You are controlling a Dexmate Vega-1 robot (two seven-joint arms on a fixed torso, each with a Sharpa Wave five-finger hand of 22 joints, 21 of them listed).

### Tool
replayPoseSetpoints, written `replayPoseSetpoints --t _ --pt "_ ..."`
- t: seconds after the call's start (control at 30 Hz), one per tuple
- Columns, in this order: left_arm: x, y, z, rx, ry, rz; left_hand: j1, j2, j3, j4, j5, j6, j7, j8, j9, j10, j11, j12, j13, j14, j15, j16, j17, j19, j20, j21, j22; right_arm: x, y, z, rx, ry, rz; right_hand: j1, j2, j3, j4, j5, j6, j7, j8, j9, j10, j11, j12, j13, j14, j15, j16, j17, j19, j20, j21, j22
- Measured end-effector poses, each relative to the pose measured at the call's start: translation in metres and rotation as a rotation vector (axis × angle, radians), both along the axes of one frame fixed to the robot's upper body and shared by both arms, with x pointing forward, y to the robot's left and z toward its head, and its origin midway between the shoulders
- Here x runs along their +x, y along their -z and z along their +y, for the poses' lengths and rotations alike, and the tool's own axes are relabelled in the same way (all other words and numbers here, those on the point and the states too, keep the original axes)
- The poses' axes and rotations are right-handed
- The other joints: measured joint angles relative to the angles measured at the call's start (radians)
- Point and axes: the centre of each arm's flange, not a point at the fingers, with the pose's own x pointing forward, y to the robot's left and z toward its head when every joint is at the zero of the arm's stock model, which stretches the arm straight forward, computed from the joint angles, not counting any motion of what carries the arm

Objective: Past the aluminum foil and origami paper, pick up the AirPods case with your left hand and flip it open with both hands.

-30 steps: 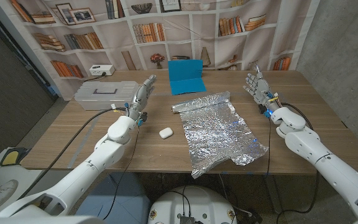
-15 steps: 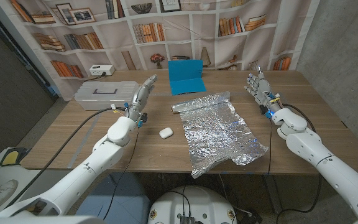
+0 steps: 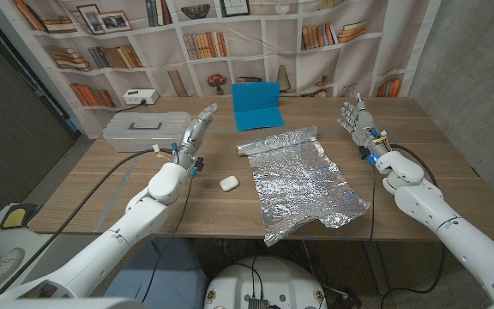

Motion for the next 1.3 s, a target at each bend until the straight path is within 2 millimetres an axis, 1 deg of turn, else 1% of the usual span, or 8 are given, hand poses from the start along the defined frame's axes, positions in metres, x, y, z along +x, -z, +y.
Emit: replayPoseSetpoints --t 0.37,0.47,0.53,0.9,1.07,1.17,1.23,1.3 --pt "-0.011 -0.001 -0.003 0.036 -0.046 -0.031 0.021 0.005 0.008 0.0 0.0 0.0 0.0 0.0 0.0 0.0 0.0 0.0 0.002 0.005 0.006 0.0 0.0 0.007 0.007 0.0 0.0 -0.001 -0.002 -0.008 -0.014 0.007 -0.001 0.009 0.001 0.0 0.0 0.001 0.002 -0.002 0.0 0.0 0.0 0.0 0.0 0.0 -0.009 -0.001 -0.004 0.0 0.0 0.0 0.0 0.0" --pt "-0.013 -0.001 -0.004 0.047 -0.064 -0.038 0.03 0.006 0.012 -0.004 0.0 0.01 0.001 0.0 0.0 0.013 -0.013 0.0 0.002 0.013 -0.001 0.0 0.0 0.007 0.007 0.0 0.0 -0.002 -0.002 -0.01 -0.016 0.008 -0.003 0.009 0.001 0.001 -0.001 0.001 0.002 -0.002 0.0 0.0 -0.004 -0.004 0.0 0.0 -0.009 -0.001 -0.004 0.0 0.0 0.0 0.0 0.0" --pt "-0.015 -0.001 -0.005 0.055 -0.081 -0.043 0.039 0.005 0.012 -0.004 0.0 0.011 0.0 0.0 0.0 0.018 -0.018 0.0 0.002 0.018 0.004 0.0 0.0 0.007 0.007 0.0 0.0 -0.001 -0.002 -0.011 -0.016 0.009 -0.002 0.009 0.001 0.004 -0.004 0.001 0.002 -0.002 0.0 0.0 -0.004 -0.004 0.0 0.0 -0.009 -0.001 -0.004 0.0 0.0 0.0 0.0 0.0" --pt "-0.024 -0.003 -0.008 0.104 -0.155 -0.068 0.054 -0.002 0.017 -0.008 0.0 0.007 -0.004 0.0 0.0 0.018 -0.018 0.0 0.002 0.022 0.0 0.0 0.0 0.009 0.009 0.0 0.0 -0.001 0.001 -0.016 -0.02 0.009 0.0 0.009 0.001 0.004 -0.004 0.001 0.002 -0.002 0.0 0.0 -0.004 -0.004 0.0 0.0 -0.015 -0.007 -0.004 0.0 0.0 0.0 0.0 0.0" --pt "-0.029 -0.004 -0.011 0.129 -0.201 -0.089 0.076 -0.008 0.021 -0.004 0.0 0.017 -0.006 0.0 0.0 0.065 -0.025 0.008 0.002 0.047 -0.014 0.0 0.0 0.038 -0.012 0.0 0.0 -0.001 0.001 -0.018 -0.021 0.011 -0.001 0.009 0.001 0.004 -0.004 0.001 0.002 -0.002 0.0 0.0 -0.004 -0.004 0.0 0.0 -0.015 -0.007 -0.004 0.0 0.0 0.0 0.0 0.0" --pt "-0.031 -0.003 -0.013 0.14 -0.219 -0.1 0.087 -0.008 0.021 -0.004 0.0 0.016 -0.01 -0.001 0.0 0.07 -0.023 0.008 0.002 0.051 -0.01 0.0 0.0 0.04 -0.01 0.0 0.0 -0.001 0.001 -0.019 -0.021 0.012 0.0 0.009 0.001 0.004 -0.004 0.001 -0.007 -0.004 0.0 0.0 -0.004 -0.004 0.0 0.0 -0.015 -0.007 -0.004 0.0 0.0 0.0 0.0 0.0" --pt "-0.032 -0.003 -0.013 0.147 -0.233 -0.106 0.087 -0.008 0.021 -0.004 0.0 0.005 -0.019 -0.009 0.0 0.07 -0.023 0.008 0.002 0.051 -0.01 0.0 0.0 0.043 -0.007 0.0 0.0 -0.001 0.002 -0.02 -0.021 0.013 0.001 0.009 0.001 0.004 -0.004 0.001 -0.013 -0.001 0.0 0.0 -0.004 -0.004 0.0 0.0 -0.015 -0.007 -0.004 0.0 0.0 0.0 0.0 0.0" --pt "-0.035 -0.003 -0.014 0.161 -0.251 -0.116 0.092 -0.013 0.021 -0.004 0.0 -0.005 -0.017 -0.012 0.0 0.07 -0.023 0.008 0.002 0.054 -0.007 0.0 0.0 0.043 -0.007 0.0 0.0 -0.001 0.001 -0.02 -0.021 0.014 0.0 0.009 0.001 0.004 -0.004 0.001 -0.013 -0.001 0.0 0.0 -0.008 -0.008 0.0 0.0 -0.02 -0.002 -0.004 0.0 -0.001 0.001 0.0 0.0"
